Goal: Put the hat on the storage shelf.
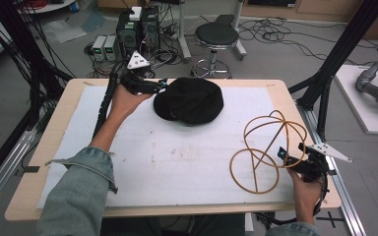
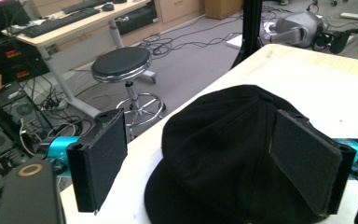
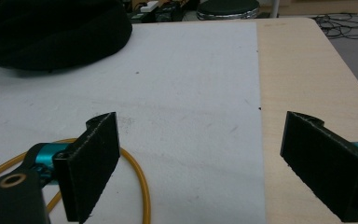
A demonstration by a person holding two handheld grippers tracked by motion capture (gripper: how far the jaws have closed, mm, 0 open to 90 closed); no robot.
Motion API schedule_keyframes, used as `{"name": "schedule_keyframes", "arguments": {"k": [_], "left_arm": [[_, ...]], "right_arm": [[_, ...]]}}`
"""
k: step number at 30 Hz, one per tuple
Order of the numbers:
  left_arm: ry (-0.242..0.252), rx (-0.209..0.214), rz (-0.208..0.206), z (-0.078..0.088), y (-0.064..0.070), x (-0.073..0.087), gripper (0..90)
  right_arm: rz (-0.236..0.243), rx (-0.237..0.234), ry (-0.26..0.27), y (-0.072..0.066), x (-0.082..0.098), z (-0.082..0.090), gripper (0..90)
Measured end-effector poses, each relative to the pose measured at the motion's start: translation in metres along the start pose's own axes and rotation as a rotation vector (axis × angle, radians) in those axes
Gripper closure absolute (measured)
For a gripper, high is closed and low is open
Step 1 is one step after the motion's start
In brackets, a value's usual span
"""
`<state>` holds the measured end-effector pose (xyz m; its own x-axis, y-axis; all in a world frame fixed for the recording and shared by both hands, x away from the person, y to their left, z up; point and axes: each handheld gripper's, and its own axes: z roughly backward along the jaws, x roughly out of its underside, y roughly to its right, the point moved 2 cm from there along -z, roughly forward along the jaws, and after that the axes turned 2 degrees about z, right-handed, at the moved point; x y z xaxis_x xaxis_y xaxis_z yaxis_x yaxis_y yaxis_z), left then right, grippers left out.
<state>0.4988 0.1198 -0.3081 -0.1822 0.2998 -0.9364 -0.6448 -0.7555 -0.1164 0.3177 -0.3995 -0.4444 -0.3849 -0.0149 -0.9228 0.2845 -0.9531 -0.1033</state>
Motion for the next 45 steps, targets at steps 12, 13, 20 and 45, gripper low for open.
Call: {"name": "schedule_keyframes", "arguments": {"k": [12, 13, 20, 45], "left_arm": [[-0.009, 0.031, -0.015, -0.038, 0.016, -0.004, 19.4], [-0.011, 0.032, -0.016, -0.041, 0.018, -0.004, 19.4], [0.008, 0.072, -0.025, -0.061, 0.031, -0.007, 19.4], [-0.096, 0.136, -0.088, -0.122, 0.07, 0.02, 20.3]], "right_arm": [[0.001, -0.003, 0.003, 0.0, 0.0, -0.001, 11.6], [0.0, -0.003, 0.001, 0.0, 0.0, -0.001, 11.6], [-0.007, -0.003, -0.002, 0.0, 0.0, 0.0, 11.6], [-0.001, -0.01, -0.01, 0.0, 0.002, -0.001, 11.6]]}}
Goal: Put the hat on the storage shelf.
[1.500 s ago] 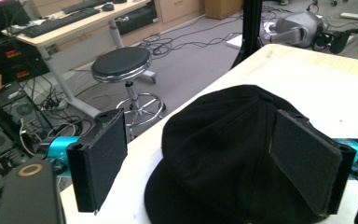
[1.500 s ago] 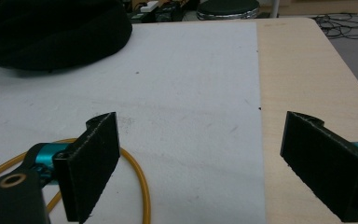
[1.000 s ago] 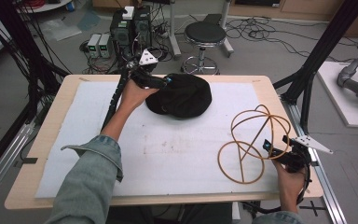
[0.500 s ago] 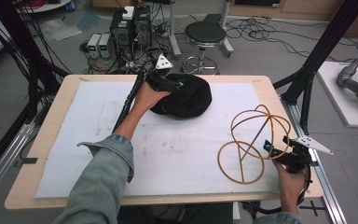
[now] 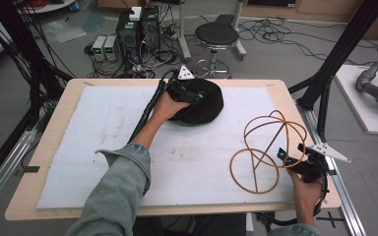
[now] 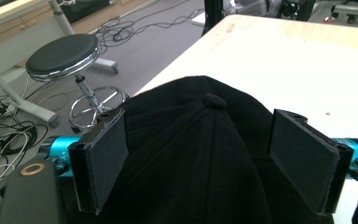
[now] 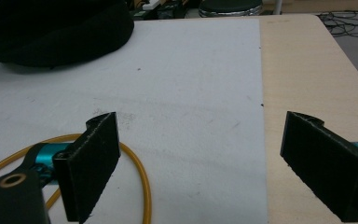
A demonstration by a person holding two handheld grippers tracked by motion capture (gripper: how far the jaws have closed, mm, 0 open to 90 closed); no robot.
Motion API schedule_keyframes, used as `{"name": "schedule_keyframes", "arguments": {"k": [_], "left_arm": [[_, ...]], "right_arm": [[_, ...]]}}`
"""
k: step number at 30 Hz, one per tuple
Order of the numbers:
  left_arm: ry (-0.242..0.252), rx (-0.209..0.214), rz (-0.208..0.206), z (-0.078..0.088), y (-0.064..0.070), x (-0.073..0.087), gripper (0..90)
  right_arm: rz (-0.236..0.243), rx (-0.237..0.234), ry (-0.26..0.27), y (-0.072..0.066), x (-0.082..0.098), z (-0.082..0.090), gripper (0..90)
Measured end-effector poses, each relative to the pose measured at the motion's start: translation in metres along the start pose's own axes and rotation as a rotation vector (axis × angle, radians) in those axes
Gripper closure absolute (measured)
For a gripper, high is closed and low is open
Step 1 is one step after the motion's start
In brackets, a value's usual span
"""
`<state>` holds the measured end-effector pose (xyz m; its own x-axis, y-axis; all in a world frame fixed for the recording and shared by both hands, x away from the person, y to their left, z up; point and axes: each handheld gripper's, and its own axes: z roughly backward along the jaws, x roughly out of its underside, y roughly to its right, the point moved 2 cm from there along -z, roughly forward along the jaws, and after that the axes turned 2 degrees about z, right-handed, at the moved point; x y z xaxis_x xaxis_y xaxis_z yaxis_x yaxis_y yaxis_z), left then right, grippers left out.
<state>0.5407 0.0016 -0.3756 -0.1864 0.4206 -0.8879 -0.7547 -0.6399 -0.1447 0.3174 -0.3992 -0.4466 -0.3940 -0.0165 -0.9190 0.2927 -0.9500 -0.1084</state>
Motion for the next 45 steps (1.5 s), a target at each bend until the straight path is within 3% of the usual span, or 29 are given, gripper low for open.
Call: {"name": "schedule_keyframes", "arguments": {"k": [4, 8, 18, 22, 25, 37, 45], "left_arm": [[-0.028, -0.002, -0.027, -0.009, 0.003, 0.004, 24.9], [-0.065, -0.022, -0.027, -0.014, 0.001, 0.01, 25.1], [-0.094, -0.025, -0.033, -0.022, 0.001, 0.018, 25.5], [-0.109, -0.036, -0.035, -0.022, 0.001, 0.019, 29.9], [-0.119, -0.04, -0.04, -0.023, 0.0, 0.02, 35.1], [-0.146, -0.011, -0.107, -0.022, 0.004, 0.02, 71.4], [-0.137, -0.004, -0.087, -0.015, 0.001, 0.016, 82.4]], "right_arm": [[0.002, 0.0, -0.003, 0.0, 0.0, 0.0, 11.6], [0.002, -0.002, 0.001, 0.001, 0.0, 0.001, 11.6], [0.002, -0.005, 0.003, 0.001, 0.0, 0.001, 11.6], [0.005, -0.007, 0.001, 0.0, 0.0, 0.0, 11.6], [0.003, -0.005, 0.001, 0.0, 0.0, 0.001, 11.6], [0.003, -0.003, 0.001, 0.001, 0.0, 0.001, 11.6], [-0.001, -0.003, 0.001, 0.002, 0.0, 0.001, 11.6]]}}
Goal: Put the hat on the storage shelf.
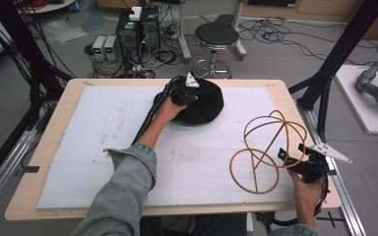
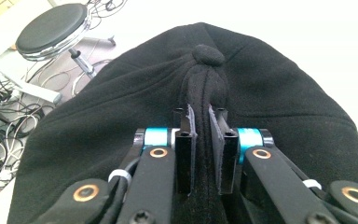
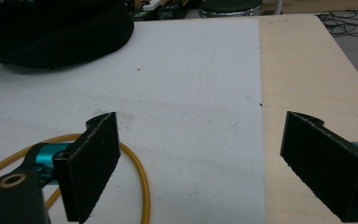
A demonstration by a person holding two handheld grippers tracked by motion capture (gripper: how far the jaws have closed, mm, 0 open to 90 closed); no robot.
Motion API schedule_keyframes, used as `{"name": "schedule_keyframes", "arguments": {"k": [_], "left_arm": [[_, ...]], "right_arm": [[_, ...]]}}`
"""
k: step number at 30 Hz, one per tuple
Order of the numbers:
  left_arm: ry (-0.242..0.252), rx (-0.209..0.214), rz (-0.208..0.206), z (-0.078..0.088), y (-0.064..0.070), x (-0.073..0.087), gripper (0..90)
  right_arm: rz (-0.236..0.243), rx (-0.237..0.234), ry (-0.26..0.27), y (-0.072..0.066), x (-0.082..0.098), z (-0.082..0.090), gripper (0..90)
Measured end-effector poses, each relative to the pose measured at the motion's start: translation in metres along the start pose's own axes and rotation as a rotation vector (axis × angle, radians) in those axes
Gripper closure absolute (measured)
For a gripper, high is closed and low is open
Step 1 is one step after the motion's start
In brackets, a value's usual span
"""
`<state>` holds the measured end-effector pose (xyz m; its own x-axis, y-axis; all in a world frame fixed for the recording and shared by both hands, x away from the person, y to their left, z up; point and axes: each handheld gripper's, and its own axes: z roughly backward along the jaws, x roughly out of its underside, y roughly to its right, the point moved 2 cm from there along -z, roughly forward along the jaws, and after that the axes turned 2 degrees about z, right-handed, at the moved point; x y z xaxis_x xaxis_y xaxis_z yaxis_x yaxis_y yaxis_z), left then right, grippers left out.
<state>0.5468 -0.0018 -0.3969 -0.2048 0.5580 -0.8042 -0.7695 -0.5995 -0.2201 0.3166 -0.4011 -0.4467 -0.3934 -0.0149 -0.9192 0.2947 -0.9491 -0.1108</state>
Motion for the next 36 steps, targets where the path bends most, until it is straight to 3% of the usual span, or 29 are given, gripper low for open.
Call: {"name": "schedule_keyframes", "arguments": {"k": [5, 11, 19, 36], "left_arm": [[0.028, -0.003, 0.009, 0.006, -0.003, -0.004, 84.1], [0.09, -0.004, 0.066, 0.019, -0.008, -0.011, 84.4], [0.126, -0.006, 0.083, 0.036, -0.014, -0.017, 84.6], [0.266, 0.0, 0.122, 0.095, -0.025, -0.038, 85.0]], "right_arm": [[0.0, 0.0, 0.001, 0.0, 0.0, 0.0, 11.6], [0.006, 0.0, 0.004, 0.0, 0.0, 0.0, 11.7], [0.003, -0.001, 0.002, 0.0, 0.0, -0.001, 11.6], [-0.006, 0.003, 0.006, 0.0, -0.001, 0.001, 11.6]]}}
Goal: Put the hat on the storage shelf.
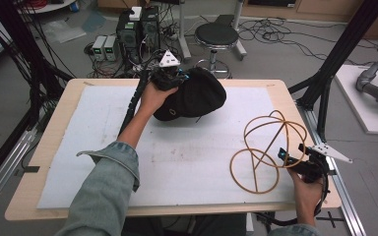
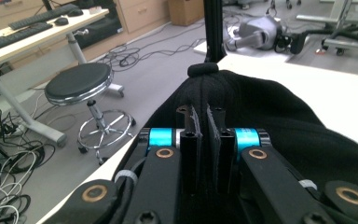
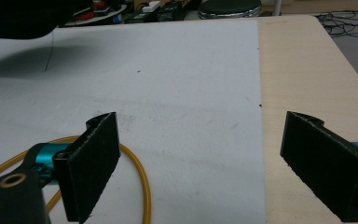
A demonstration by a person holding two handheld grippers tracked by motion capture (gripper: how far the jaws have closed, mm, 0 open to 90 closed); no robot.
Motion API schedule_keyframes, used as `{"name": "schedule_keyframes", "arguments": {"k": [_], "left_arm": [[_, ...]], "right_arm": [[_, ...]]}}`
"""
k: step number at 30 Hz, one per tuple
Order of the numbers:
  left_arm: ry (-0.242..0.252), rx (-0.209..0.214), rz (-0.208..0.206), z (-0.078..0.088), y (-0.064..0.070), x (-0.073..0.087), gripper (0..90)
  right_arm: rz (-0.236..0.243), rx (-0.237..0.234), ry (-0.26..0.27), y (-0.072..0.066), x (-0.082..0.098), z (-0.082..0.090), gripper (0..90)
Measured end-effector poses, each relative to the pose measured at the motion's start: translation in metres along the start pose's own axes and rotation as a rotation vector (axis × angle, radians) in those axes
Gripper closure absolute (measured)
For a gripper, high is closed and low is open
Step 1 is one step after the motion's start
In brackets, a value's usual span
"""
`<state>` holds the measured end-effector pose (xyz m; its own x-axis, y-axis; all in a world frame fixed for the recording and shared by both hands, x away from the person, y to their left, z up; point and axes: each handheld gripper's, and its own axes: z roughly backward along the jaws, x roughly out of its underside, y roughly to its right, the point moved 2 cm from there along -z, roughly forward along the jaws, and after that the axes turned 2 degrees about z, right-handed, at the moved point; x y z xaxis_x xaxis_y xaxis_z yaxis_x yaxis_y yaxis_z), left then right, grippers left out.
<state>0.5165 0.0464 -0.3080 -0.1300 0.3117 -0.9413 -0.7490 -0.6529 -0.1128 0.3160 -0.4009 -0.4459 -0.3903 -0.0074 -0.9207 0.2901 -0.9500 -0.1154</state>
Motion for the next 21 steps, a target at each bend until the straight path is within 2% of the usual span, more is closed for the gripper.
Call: {"name": "schedule_keyframes", "arguments": {"k": [7, 11, 16, 21], "left_arm": [[0.06, 0.017, -0.016, 0.026, 0.004, -0.023, 85.0], [0.086, 0.041, -0.024, 0.04, 0.01, -0.037, 85.0], [0.118, 0.091, -0.072, 0.057, 0.027, -0.061, 84.9], [0.151, 0.142, -0.09, 0.069, 0.043, -0.08, 85.0]], "right_arm": [[0.002, 0.002, 0.003, 0.0, 0.0, 0.0, 11.6], [0.005, 0.003, 0.008, -0.001, -0.001, 0.0, 11.6], [0.006, -0.002, 0.004, -0.002, -0.001, -0.001, 11.6], [-0.003, -0.003, -0.003, -0.004, -0.001, -0.001, 11.7]]}}
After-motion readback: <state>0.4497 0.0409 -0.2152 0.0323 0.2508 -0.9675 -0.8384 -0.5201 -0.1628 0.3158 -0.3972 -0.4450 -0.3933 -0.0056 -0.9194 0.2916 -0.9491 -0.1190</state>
